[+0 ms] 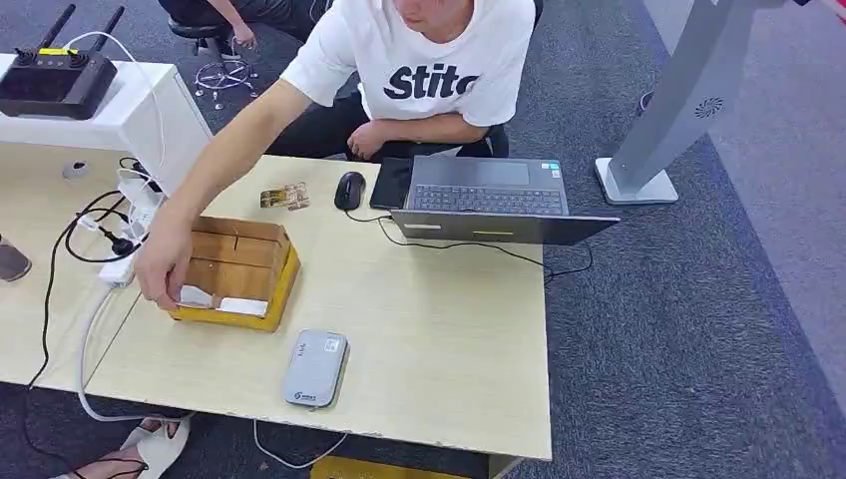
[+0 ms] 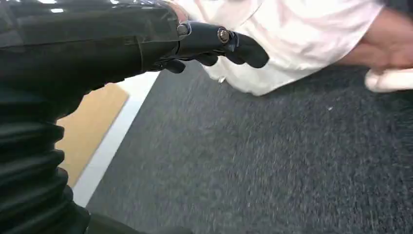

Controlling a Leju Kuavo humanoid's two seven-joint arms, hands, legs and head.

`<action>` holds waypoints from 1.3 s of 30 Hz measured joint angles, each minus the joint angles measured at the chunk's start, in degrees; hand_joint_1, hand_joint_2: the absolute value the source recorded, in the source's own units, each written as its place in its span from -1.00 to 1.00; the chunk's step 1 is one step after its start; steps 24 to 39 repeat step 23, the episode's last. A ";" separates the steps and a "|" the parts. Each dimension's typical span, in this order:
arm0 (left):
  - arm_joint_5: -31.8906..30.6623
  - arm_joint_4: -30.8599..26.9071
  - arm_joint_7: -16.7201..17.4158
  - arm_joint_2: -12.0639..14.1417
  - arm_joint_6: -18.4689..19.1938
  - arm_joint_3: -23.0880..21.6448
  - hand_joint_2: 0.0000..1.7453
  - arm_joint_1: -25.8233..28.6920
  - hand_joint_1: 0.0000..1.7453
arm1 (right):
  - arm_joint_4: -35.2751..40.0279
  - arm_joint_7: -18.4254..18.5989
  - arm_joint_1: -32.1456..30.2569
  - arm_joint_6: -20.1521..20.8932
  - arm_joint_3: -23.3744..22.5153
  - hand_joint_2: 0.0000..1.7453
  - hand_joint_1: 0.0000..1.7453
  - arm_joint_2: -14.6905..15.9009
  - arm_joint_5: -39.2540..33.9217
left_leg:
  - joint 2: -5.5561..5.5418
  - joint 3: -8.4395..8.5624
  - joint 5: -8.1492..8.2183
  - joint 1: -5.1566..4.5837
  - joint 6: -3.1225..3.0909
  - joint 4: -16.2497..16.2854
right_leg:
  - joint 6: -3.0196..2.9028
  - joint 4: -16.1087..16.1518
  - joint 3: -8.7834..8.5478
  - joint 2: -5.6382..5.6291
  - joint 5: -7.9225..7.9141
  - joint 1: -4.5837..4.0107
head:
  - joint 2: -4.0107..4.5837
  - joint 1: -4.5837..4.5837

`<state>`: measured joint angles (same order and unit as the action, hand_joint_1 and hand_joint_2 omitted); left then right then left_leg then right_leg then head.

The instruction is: Pass the card to the sensor for recognition and then transmit it.

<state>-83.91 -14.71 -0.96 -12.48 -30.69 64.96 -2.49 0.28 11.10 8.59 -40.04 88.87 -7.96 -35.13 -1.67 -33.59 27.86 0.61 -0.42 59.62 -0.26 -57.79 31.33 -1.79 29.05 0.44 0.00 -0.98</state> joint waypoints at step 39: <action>11.40 0.29 -0.81 1.44 1.90 -4.63 1.00 0.83 -1.00 | 1.84 -1.90 -2.30 4.51 -12.01 1.00 -1.00 -0.33 1.36 | 0.00 -0.03 0.01 0.00 0.00 -0.01 | 0.00 0.00 0.05 0.00 0.01 0.00 | 0.00 0.00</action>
